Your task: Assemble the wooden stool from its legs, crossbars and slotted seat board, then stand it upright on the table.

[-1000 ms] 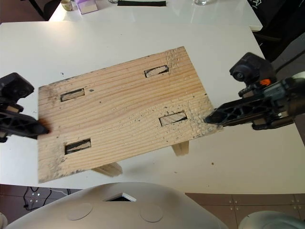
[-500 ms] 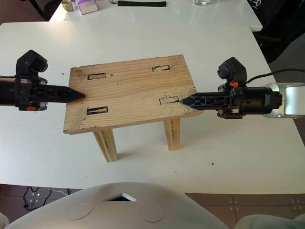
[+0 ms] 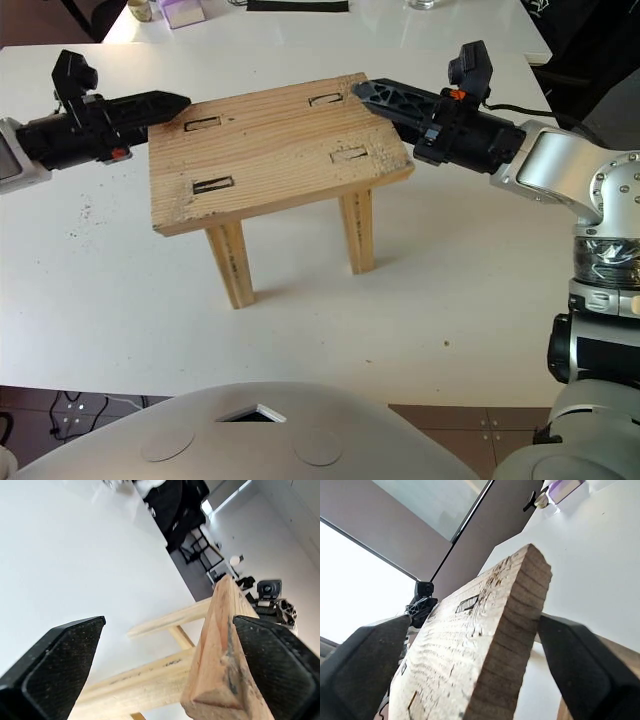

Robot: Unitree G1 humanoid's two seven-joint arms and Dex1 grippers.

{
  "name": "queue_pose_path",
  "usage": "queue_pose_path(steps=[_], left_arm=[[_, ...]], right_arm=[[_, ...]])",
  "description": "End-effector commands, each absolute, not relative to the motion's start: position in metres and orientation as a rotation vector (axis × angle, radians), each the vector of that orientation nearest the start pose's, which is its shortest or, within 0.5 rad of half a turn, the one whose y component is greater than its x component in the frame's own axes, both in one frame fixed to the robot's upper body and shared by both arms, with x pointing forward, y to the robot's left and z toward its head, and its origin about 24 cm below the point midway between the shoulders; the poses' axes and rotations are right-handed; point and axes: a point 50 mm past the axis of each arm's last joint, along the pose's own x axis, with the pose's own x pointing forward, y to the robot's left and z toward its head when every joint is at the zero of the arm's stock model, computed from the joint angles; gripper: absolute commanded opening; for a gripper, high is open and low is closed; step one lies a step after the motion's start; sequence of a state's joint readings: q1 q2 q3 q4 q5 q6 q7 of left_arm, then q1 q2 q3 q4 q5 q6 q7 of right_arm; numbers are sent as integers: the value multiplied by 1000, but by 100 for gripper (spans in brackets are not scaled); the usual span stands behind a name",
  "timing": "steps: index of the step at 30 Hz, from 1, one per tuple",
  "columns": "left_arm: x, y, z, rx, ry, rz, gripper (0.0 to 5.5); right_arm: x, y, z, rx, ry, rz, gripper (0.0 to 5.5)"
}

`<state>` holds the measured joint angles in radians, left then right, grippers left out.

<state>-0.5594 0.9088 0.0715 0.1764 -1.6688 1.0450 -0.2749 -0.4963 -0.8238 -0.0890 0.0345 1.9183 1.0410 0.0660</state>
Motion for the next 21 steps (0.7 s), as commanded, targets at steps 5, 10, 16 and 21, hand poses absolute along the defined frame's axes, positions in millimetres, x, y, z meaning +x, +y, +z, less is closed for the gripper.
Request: queue_pose_path(steps=[5,10,16,21], left_arm=[[307,245,218,-541,95,-545,474],[302,259,192,-413,38,-362,474],[232,243,112,-108,274,-362,474],[166,227,63,-28,526,-628,474]], right_arm=[[283,-225,210,873,167,630,451],[288,-255,186,821,17,303,451],[235,-255,115,174,163,200,451],[207,-245,76,-228,299,349,451]])
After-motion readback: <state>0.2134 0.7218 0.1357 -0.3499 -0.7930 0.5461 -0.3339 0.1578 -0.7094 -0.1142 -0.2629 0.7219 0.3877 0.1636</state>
